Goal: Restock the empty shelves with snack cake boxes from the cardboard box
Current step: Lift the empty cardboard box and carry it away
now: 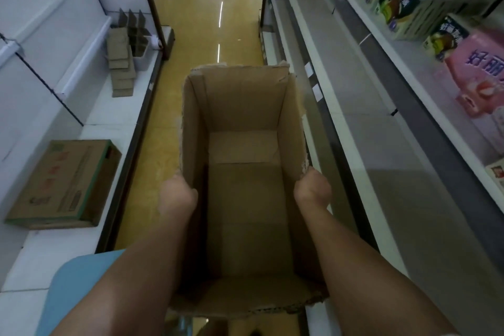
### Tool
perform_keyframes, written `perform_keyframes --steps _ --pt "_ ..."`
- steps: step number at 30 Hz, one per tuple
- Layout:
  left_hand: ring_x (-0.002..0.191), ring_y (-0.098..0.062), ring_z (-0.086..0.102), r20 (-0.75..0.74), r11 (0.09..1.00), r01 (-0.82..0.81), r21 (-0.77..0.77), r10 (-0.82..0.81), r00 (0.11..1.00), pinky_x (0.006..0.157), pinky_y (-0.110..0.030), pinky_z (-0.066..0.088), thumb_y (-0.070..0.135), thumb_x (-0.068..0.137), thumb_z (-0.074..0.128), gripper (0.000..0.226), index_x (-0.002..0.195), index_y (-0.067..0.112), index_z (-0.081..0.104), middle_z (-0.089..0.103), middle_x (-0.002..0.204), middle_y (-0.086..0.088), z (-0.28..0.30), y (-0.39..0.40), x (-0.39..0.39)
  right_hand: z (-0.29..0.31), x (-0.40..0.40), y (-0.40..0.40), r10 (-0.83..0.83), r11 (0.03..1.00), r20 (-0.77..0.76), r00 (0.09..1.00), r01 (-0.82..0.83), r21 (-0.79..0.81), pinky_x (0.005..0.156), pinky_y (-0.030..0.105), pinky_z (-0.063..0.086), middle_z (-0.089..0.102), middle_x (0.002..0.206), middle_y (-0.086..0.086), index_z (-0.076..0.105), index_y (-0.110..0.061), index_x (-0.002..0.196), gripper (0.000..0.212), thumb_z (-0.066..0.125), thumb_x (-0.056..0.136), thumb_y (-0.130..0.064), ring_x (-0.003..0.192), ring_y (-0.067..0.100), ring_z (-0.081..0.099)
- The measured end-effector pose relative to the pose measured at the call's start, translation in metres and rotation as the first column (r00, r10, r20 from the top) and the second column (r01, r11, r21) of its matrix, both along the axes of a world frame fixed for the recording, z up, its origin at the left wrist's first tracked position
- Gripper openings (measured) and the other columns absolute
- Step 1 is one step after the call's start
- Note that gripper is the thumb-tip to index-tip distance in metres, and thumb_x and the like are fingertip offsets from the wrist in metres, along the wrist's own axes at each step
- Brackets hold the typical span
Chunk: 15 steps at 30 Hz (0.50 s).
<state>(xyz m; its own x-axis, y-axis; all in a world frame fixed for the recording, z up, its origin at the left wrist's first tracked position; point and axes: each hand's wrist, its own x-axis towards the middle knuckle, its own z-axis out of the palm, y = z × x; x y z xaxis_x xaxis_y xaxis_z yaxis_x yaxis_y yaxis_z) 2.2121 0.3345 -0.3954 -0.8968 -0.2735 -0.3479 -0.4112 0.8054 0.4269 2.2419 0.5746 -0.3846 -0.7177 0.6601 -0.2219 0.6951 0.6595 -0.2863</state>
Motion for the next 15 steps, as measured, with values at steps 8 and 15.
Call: perform_keyframes --steps 8,15 --pt "0.098 -0.029 0.062 -0.041 0.999 -0.007 0.041 0.008 0.999 0.086 -0.041 0.055 0.009 0.089 0.057 0.040 0.128 0.003 0.049 0.061 0.109 -0.015 -0.008 -0.005 -0.132 -0.004 -0.138 0.002 0.026 1.000 -0.017 1.000 -0.026 -0.006 0.066 0.027 0.046 0.065 0.108 0.011 0.060 -0.010 0.115 0.021 0.051 0.097 -0.015 0.099 0.024 0.063" --pt "0.103 -0.032 0.061 -0.093 1.000 0.006 -0.002 -0.006 0.996 0.078 -0.035 0.048 0.008 0.090 0.057 0.042 0.131 0.002 0.048 0.061 0.114 -0.018 0.016 -0.024 -0.288 0.024 -0.293 -0.019 0.017 1.000 -0.050 0.999 -0.017 0.013 0.066 0.028 0.042 0.065 0.112 0.010 0.060 -0.012 0.116 0.021 0.049 0.098 -0.015 0.102 0.025 0.062"
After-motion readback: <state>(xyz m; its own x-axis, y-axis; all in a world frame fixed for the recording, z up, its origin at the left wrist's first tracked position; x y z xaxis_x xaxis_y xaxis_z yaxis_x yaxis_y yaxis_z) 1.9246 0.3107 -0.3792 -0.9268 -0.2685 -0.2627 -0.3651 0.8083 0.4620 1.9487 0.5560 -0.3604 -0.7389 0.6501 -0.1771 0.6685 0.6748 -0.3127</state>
